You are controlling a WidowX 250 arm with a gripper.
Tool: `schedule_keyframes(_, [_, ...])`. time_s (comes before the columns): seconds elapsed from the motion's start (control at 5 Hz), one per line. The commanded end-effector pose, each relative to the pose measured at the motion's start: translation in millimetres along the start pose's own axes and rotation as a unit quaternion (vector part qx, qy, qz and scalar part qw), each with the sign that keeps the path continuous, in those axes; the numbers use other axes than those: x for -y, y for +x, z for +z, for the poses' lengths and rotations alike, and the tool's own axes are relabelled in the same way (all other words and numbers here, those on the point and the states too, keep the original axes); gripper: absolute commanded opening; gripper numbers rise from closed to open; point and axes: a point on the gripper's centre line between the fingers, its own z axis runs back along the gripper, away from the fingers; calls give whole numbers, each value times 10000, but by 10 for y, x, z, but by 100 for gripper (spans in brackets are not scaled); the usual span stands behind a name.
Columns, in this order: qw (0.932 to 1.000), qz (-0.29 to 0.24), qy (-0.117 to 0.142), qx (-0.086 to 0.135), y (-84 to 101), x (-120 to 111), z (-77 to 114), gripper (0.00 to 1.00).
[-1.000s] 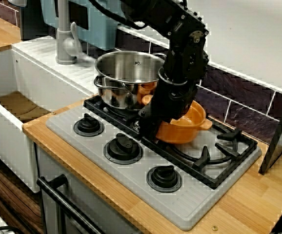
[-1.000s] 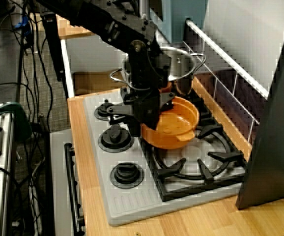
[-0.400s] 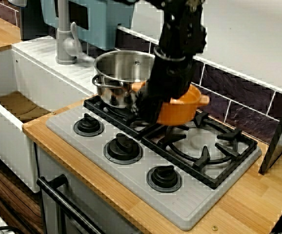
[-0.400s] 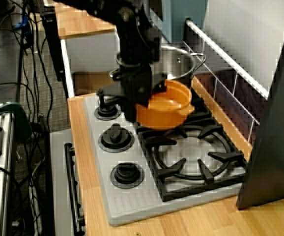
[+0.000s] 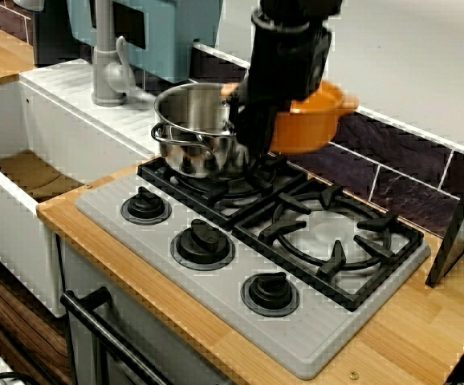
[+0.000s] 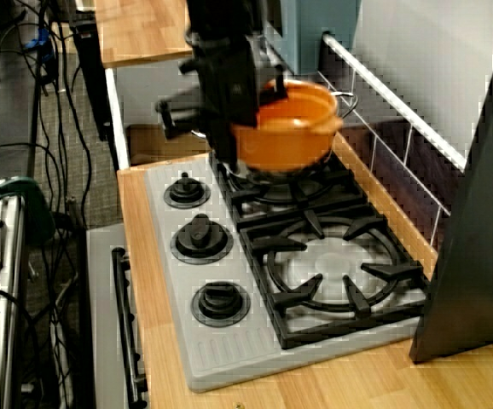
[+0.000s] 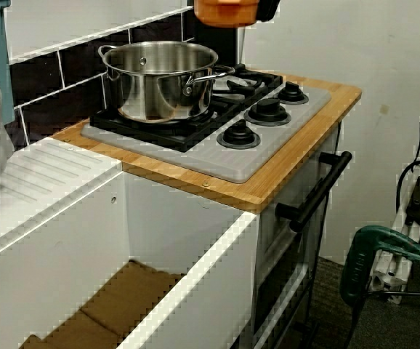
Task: Lift pot from stove
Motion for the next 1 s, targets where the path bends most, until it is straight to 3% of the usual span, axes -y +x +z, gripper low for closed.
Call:
schedule_keyframes(0.0, [9980,217,513,284,-64,-76,513,0])
schedule_keyframes(0.4, [9960,388,694,406,-168,-148,845,0])
schedule_keyframes(0.8, [9949,437,833,375,-246,-101,995,0])
